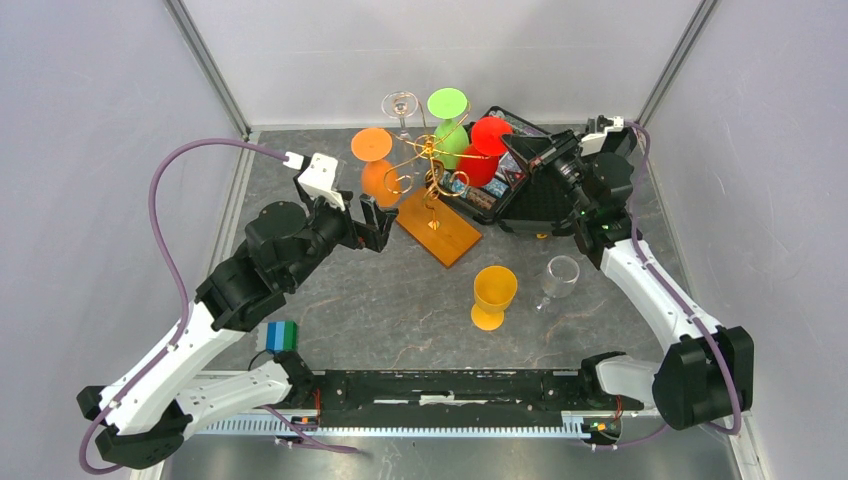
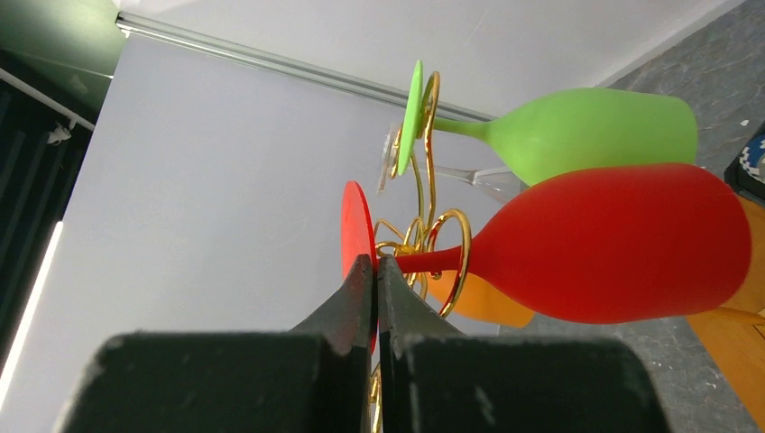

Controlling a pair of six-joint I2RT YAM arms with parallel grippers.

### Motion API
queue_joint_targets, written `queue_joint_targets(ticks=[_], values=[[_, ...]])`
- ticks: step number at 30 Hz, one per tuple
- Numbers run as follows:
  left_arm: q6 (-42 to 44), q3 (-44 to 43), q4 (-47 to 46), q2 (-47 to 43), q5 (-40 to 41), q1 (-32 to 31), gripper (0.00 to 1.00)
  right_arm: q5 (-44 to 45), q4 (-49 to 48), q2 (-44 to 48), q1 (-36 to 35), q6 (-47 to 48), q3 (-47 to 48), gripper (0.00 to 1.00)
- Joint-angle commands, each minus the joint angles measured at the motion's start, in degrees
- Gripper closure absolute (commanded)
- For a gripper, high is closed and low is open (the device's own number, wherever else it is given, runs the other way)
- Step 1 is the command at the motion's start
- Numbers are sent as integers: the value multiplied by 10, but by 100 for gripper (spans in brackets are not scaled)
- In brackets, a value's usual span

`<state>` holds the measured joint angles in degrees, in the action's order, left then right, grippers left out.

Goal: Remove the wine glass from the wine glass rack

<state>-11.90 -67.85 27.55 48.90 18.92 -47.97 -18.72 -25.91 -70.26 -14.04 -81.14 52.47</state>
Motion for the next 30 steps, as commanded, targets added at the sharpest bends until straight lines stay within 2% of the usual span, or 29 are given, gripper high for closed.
queue_joint_targets(ticks=[1, 11, 18, 30], values=[[19, 4, -33, -9, -7, 3, 0, 18, 15, 15, -22, 8, 22, 100], [21, 4, -33, -11, -10, 3, 0, 62, 48, 19, -36, 19, 13, 100], [21, 5, -33, -12, -9, 3, 0, 110, 104, 46, -35, 29, 8, 100], [17, 12, -42, -10, -5, 3, 0, 80, 90, 51, -55, 14, 9, 100]])
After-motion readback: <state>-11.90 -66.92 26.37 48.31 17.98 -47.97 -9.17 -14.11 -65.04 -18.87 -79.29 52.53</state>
